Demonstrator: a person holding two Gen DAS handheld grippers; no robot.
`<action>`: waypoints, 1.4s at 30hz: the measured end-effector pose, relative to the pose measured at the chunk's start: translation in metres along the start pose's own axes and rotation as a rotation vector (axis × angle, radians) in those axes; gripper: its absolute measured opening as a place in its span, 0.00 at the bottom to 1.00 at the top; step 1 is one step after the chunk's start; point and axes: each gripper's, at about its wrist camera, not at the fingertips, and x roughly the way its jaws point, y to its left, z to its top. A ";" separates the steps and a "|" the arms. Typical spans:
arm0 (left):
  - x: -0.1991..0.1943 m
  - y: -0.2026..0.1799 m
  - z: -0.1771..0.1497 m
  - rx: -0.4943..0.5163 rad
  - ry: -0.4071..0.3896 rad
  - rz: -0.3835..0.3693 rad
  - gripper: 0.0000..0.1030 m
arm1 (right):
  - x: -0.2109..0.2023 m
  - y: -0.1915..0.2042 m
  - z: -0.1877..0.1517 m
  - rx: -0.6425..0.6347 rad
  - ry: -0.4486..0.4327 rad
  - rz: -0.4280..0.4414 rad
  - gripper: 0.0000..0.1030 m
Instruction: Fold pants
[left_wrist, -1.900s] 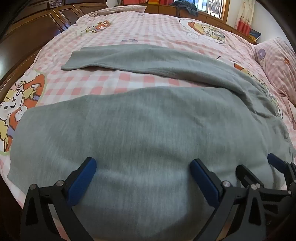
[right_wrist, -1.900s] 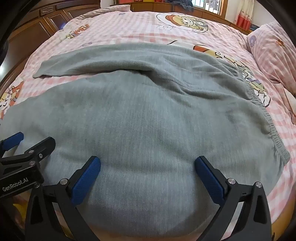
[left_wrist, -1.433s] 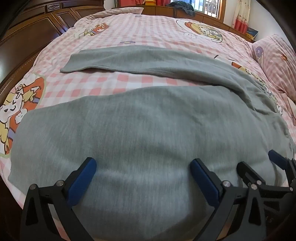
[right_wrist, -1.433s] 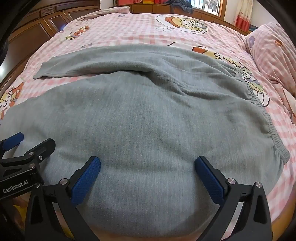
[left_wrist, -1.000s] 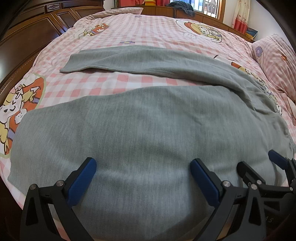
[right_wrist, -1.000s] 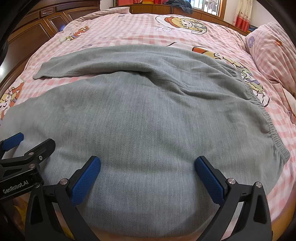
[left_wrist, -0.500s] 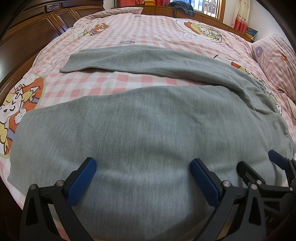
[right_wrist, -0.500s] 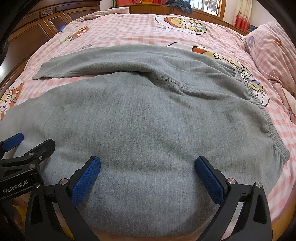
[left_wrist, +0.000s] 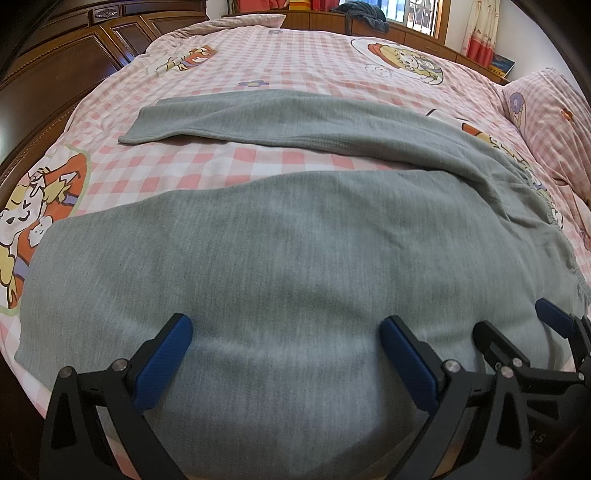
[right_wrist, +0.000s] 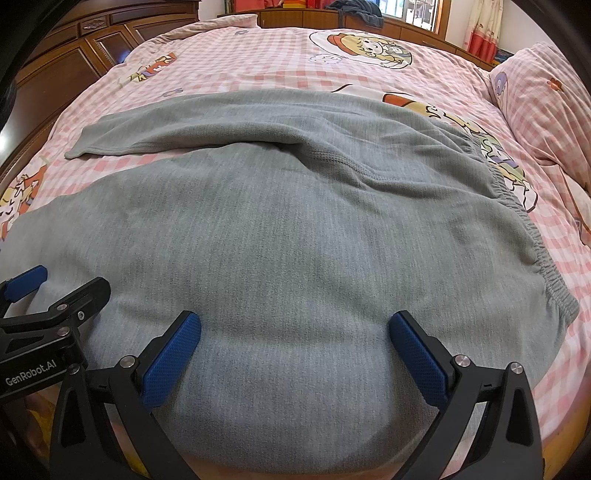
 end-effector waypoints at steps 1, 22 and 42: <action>0.000 0.000 0.000 0.000 0.000 0.000 1.00 | 0.000 0.000 0.000 0.000 0.000 0.000 1.00; -0.003 0.001 -0.005 -0.014 -0.050 -0.012 1.00 | -0.001 -0.004 0.002 0.005 0.008 -0.001 1.00; -0.001 0.005 0.000 0.020 -0.006 -0.031 1.00 | 0.005 -0.004 0.005 0.001 0.052 0.002 1.00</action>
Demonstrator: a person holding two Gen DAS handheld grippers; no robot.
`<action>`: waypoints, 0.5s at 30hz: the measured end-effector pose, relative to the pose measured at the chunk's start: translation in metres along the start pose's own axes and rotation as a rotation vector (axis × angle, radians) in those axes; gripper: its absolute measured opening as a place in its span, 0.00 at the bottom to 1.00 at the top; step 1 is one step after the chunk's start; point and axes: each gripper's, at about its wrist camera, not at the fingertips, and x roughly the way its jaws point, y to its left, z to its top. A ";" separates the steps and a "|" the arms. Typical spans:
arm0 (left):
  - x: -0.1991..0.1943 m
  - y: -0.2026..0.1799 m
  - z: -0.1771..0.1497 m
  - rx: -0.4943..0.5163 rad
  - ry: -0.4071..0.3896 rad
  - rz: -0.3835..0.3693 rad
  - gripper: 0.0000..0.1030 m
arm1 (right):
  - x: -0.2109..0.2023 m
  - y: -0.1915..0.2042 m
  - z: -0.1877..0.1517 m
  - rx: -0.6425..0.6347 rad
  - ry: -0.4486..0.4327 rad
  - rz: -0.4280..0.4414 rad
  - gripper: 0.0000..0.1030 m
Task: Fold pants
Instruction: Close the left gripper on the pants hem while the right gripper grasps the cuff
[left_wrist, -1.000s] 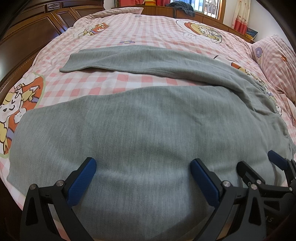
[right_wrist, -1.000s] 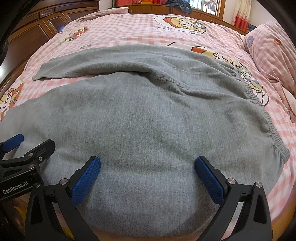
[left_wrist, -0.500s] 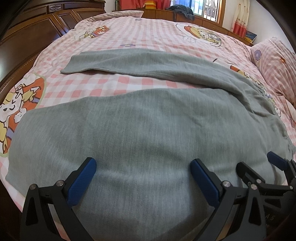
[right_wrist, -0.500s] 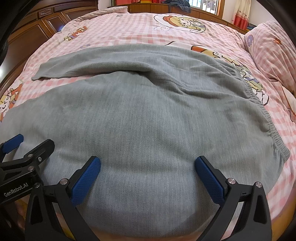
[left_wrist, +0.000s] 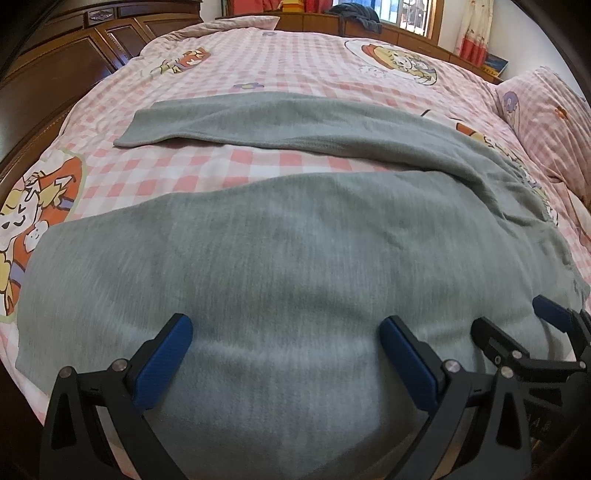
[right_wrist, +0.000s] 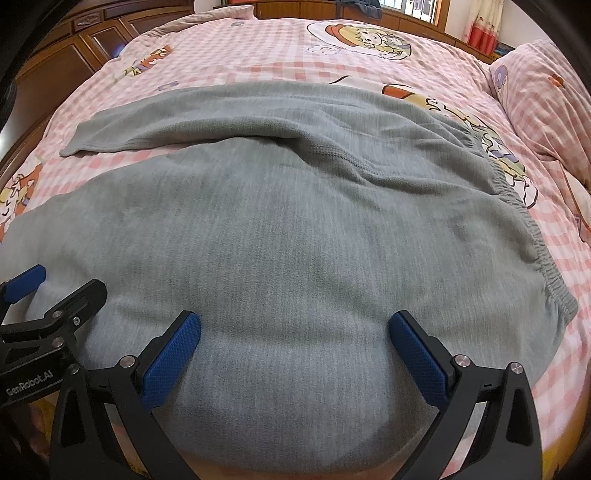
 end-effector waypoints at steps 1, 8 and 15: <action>0.000 0.000 0.000 0.005 0.003 -0.003 1.00 | 0.000 -0.001 0.001 -0.002 0.006 0.007 1.00; -0.012 -0.004 0.005 0.044 0.029 -0.011 1.00 | -0.009 -0.014 0.008 -0.018 0.040 0.100 1.00; -0.034 0.000 0.028 0.049 -0.016 -0.053 1.00 | -0.021 -0.036 0.023 -0.010 0.025 0.133 1.00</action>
